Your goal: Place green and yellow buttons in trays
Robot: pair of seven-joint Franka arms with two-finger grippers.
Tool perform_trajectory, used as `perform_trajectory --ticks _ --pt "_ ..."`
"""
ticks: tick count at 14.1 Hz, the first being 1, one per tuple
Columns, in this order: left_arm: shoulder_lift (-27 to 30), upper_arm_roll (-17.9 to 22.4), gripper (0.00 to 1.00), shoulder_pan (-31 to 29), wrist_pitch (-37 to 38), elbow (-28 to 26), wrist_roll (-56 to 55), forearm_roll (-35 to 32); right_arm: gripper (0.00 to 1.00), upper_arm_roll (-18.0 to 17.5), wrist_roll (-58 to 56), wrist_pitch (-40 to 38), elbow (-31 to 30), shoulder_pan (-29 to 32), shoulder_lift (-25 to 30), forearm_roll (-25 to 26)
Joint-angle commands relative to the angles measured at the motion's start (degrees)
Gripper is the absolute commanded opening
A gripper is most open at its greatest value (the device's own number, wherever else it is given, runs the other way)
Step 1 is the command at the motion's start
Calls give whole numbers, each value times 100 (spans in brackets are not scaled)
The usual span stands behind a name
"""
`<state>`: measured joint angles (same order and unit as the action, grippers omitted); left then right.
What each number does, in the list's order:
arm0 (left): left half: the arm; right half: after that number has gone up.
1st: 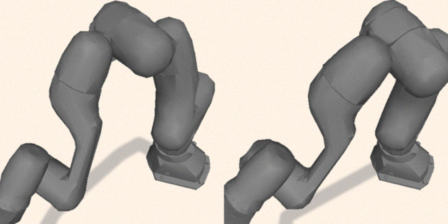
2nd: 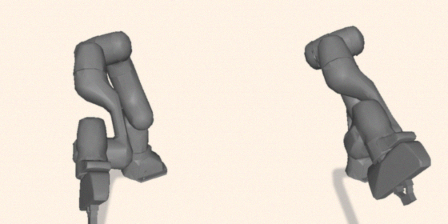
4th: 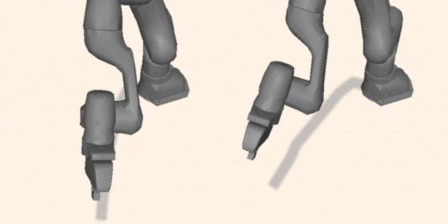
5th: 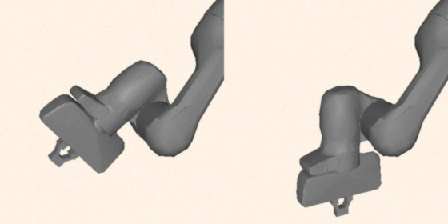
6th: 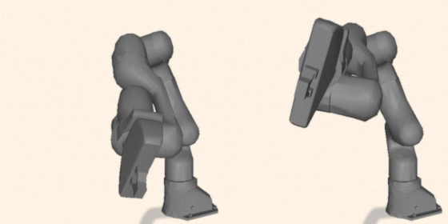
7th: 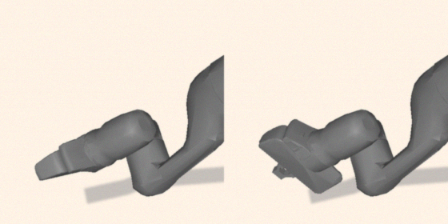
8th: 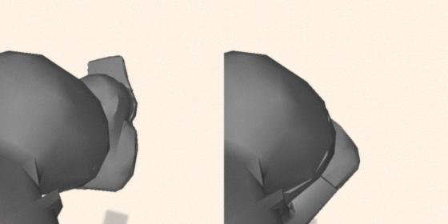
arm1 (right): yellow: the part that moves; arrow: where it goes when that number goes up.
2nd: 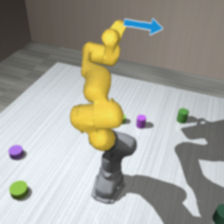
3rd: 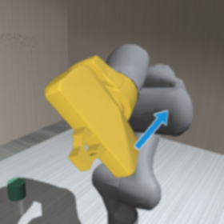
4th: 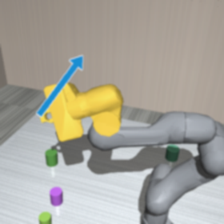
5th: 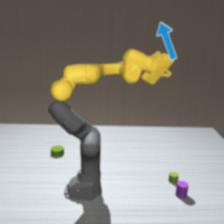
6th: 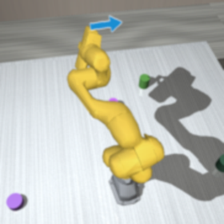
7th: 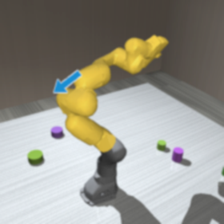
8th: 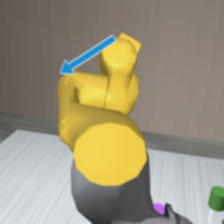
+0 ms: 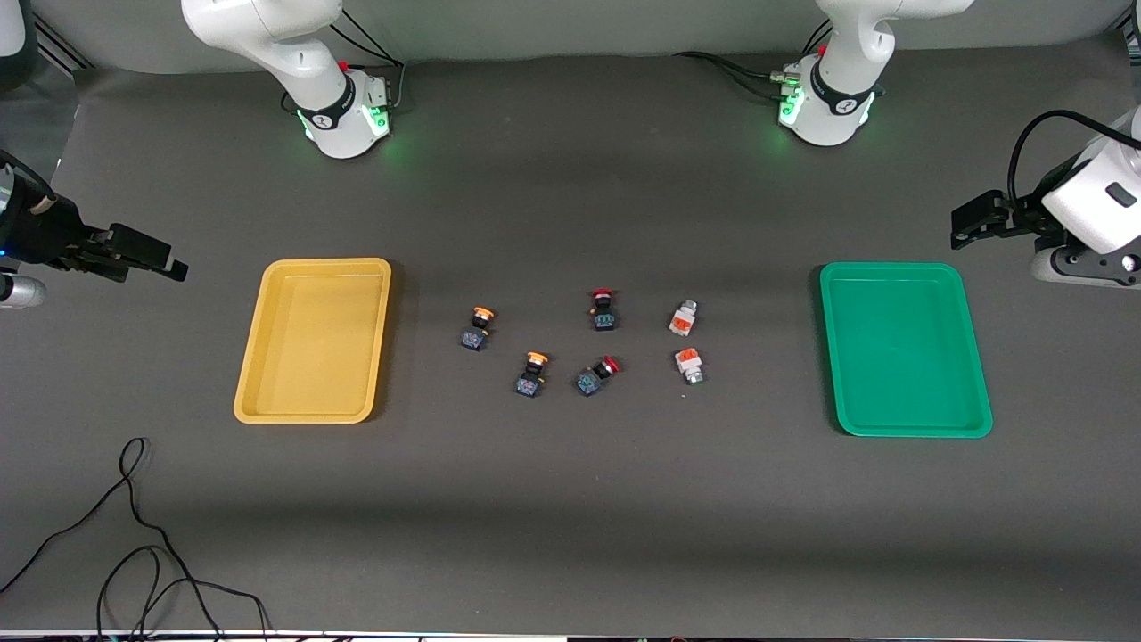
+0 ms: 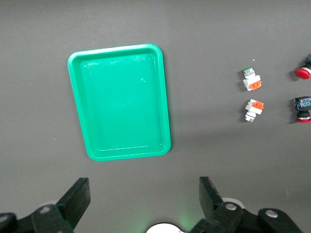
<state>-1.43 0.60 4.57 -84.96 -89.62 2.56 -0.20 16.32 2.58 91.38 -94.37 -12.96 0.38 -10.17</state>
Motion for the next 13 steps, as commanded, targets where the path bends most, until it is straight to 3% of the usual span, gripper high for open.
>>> perform_trajectory --ticks 1,9,13 --pt "65 54 100 79 -12 -82 -89 -86 100 -33 -73 -173 120 31 -47 103" --pt "-120 45 100 88 -30 -3 -54 -156 100 -103 32 -295 50 -321 -56 718" --pt "-111 45 100 88 -100 -108 -80 -147 100 -120 1759 -296 575 -1346 -291 421"
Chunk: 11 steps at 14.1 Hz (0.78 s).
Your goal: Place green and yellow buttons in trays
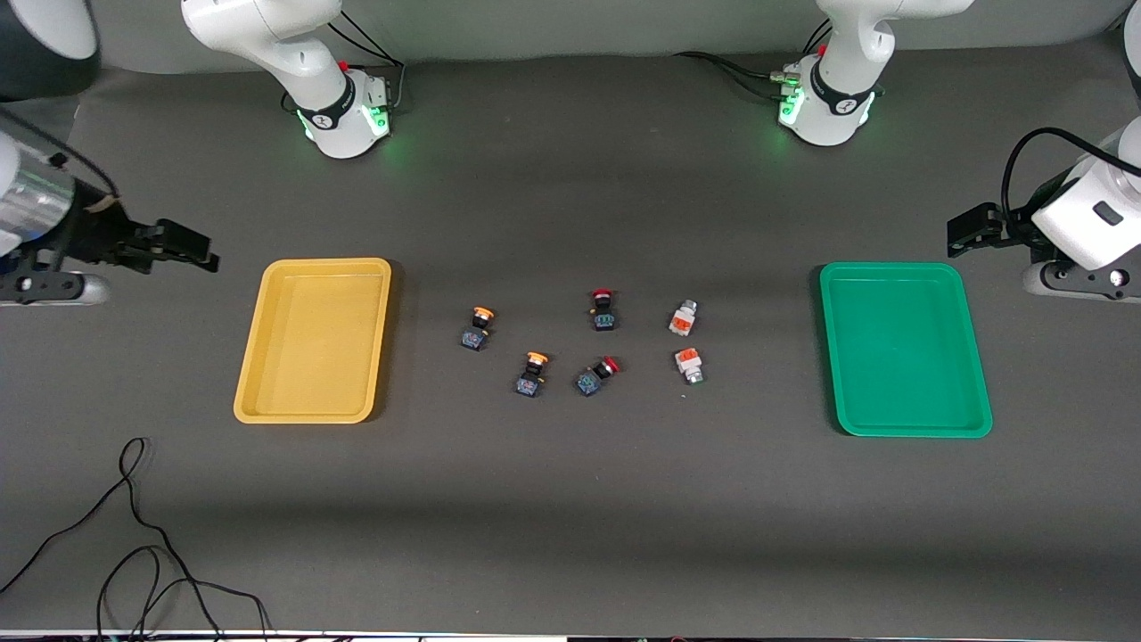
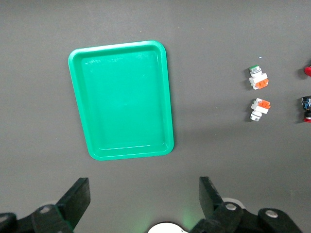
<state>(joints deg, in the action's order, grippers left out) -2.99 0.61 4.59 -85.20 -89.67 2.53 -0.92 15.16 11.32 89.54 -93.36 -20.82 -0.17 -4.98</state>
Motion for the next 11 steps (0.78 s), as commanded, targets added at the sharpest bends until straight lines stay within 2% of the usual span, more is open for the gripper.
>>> perform_trajectory --ticks 1,3,4,6,8,11 --pt "53 45 100 94 -128 -243 -77 -75 100 -5 1368 -103 764 -877 -429 -369" --pt "131 45 100 112 -382 -646 -77 -67 100 -13 2021 -112 1379 -1300 -868 -661" --pt "175 36 100 121 -549 -840 -86 -58 100 -5 2415 -103 1461 -1520 -975 -775" --pt "193 -43 100 130 -821 -1166 -121 -58 100 -5 2612 -15 1339 -1794 -1089 -750" --pt "193 -157 100 164 -1068 -1464 -182 -32 100 -5 2516 63 1059 -1786 -1213 -715" --pt "158 -517 100 366 -1419 -1764 -953 -31 100 4 2296 562 514 -1768 -1642 -732"
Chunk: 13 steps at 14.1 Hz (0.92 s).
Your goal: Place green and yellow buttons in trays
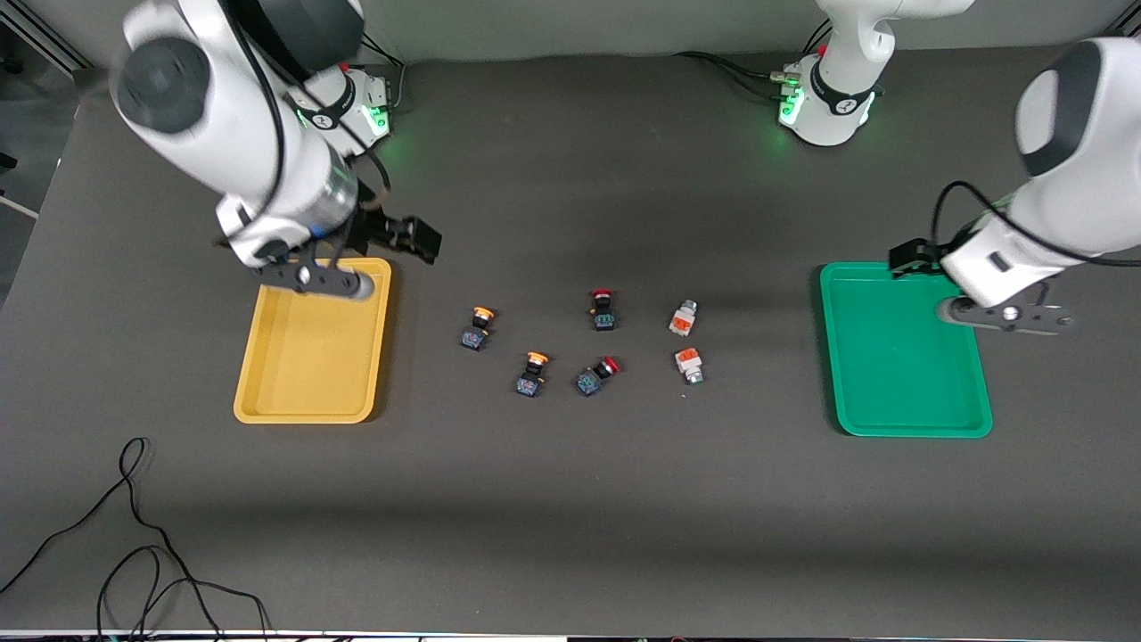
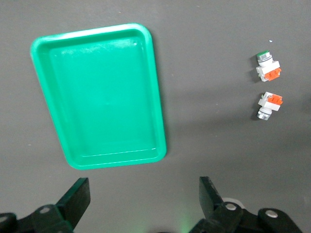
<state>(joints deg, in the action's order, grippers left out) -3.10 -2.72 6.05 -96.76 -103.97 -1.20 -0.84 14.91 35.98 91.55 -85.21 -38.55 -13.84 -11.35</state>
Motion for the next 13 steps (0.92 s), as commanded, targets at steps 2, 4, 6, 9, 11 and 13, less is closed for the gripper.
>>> perform_trajectory --ticks 2,4,6,9,11,13 --pt "100 -395 100 571 -421 -343 -1222 22 100 21 -179 1002 -828 -100 -583 -148" --pt "-6 -439 100 1088 -658 -309 -1951 92 100 12 -179 1696 -1251 -188 -899 -236" --pt "-137 -439 100 1546 -782 -212 -2541 189 100 30 -187 2067 -1314 -136 -1312 -604" --pt "-191 -439 100 2074 -914 -168 -2973 198 99 39 -222 2594 -1323 -12 -1796 -728" --pt "-392 -439 100 2294 -1202 -202 -2948 198 99 39 -231 2849 -1314 -21 -2112 -982" --pt "-751 -509 100 2322 -1572 -238 -2904 198 99 30 -363 2921 -1323 -30 -2253 -1167"
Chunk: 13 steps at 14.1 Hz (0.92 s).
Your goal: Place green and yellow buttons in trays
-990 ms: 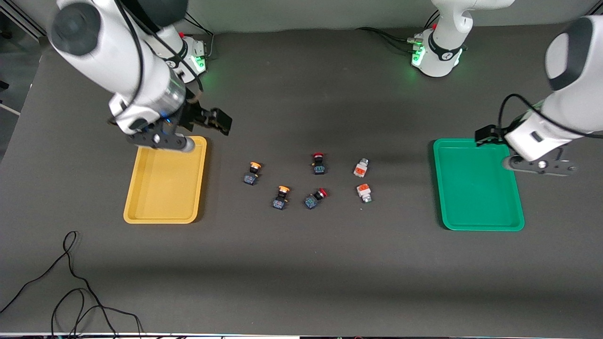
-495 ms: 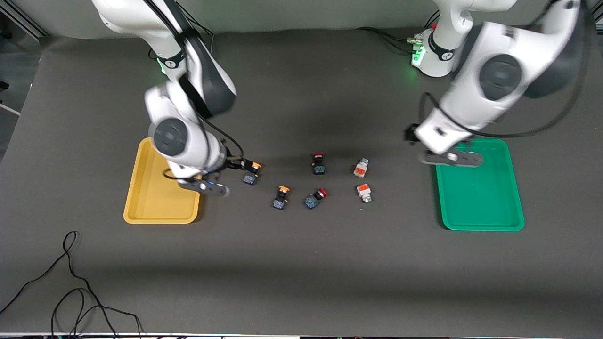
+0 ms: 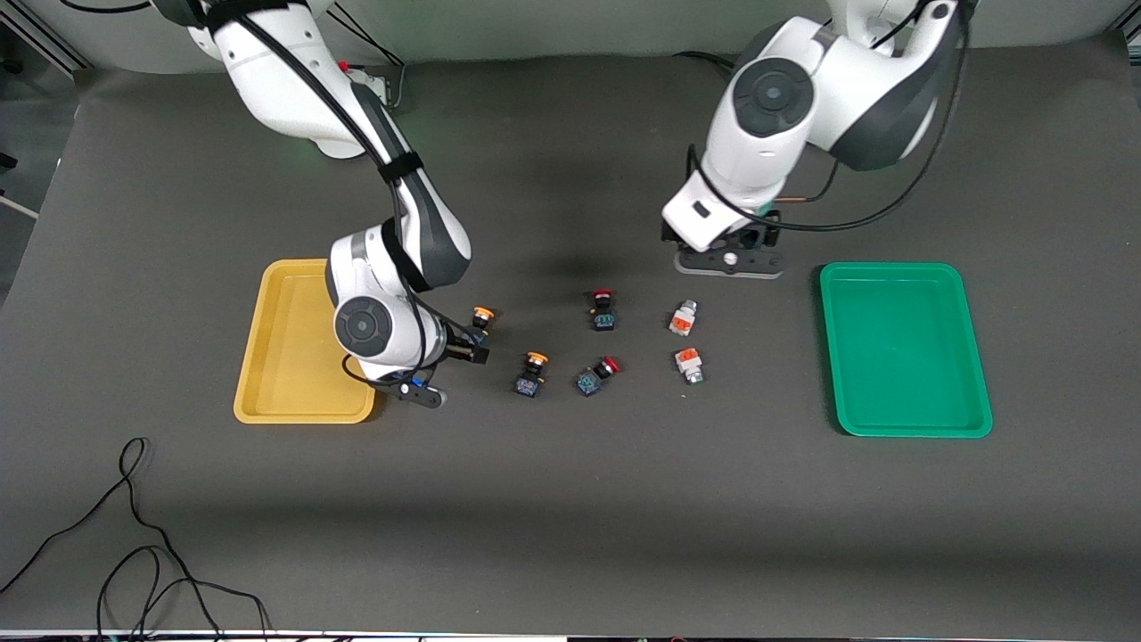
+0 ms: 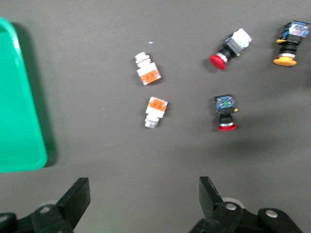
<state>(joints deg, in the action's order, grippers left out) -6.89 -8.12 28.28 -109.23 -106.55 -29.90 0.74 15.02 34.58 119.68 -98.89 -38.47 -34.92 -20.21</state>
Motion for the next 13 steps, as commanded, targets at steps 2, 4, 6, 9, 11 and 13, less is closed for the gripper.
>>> perform_trajectory --ticks 2,4,6,9,11,13 --pt "-785 -14 100 98 -651 -32 -16 14 99 18 -250 108 27 -55 -260 -326" --pt "-1015 -14 100 90 -1203 -294 10 -56 98 9 -250 117 -95 -46 -270 -378" --pt "-1094 -5 100 81 -1880 -812 202 -65 98 9 -433 126 -166 -98 -339 -816" --pt "-1418 3 100 72 -2637 -1210 406 -117 83 9 -470 117 -219 -151 -358 -897" --pt "-1787 3 100 46 -3006 -1201 397 -328 71 1 -470 126 -262 -160 -366 -897" --pt "-1990 29 100 19 -3183 -1158 597 -329 69 1 -479 135 -280 -195 -410 -897"
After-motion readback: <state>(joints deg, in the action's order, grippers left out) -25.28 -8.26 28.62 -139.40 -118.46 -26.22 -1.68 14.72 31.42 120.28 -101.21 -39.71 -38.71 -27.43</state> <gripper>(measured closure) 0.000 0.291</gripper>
